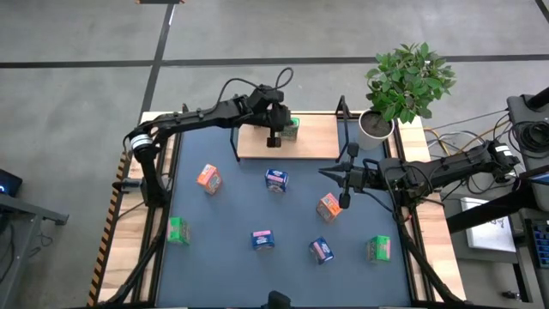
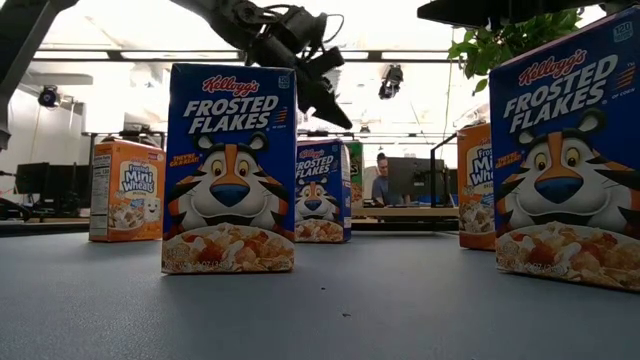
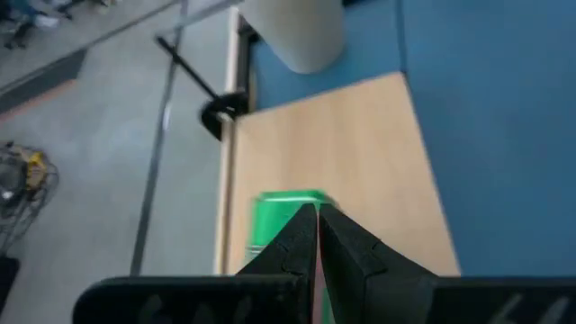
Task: Stack cereal on shelf
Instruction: Put the center green cereal box on the shelf
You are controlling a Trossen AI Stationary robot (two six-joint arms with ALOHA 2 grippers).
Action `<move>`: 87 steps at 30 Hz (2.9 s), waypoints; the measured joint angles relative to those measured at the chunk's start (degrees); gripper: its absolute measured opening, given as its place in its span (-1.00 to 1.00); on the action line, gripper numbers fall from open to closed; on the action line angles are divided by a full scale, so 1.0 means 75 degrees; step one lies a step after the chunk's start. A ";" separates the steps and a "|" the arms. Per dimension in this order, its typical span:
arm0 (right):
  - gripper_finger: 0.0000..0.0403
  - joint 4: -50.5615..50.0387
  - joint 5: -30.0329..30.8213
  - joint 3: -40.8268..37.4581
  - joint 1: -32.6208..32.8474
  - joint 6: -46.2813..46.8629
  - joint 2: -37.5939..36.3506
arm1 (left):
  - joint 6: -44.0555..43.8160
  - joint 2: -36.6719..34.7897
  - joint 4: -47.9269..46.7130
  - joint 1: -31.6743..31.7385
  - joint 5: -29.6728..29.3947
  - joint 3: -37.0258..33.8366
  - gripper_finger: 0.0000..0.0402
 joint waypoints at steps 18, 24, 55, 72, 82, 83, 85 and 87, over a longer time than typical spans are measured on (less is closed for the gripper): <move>-0.95 -0.0023 0.0170 0.0000 0.0000 0.0000 0.0000 | -0.1007 0.0672 0.0537 0.0125 -0.0880 -0.0003 -1.00; -0.95 -0.0026 0.0172 0.0000 0.0001 0.0006 0.0000 | -0.1034 0.0676 0.0744 0.0144 -0.1441 -0.0003 -1.00; -0.95 -0.0032 0.0172 0.0000 0.0000 0.0006 0.0003 | 0.0680 0.0684 -0.0406 -0.0291 -0.1523 -0.0125 -1.00; -0.95 -0.0031 0.0175 0.0000 0.0000 -0.0012 0.0003 | 0.0225 0.0962 0.0080 -0.0358 -0.2168 -0.0122 -1.00; -0.95 -0.0038 0.0175 0.0000 0.0000 -0.0058 0.0003 | 0.0226 0.0704 -0.0986 -0.0737 -0.2133 0.0597 -1.00; -0.95 -0.0038 0.0178 0.0000 0.0000 -0.0058 0.0003 | 0.0284 0.0688 -0.1153 -0.0777 -0.2130 0.0759 -1.00; -0.95 -0.0044 0.0175 0.0000 0.0000 -0.0055 0.0003 | 0.0504 0.0671 -0.1411 -0.0810 -0.2129 0.1109 -1.00; -0.95 -0.0047 0.0175 0.0000 0.0001 -0.0052 0.0003 | 0.0702 0.0656 -0.1501 -0.0811 -0.2105 0.1436 -1.00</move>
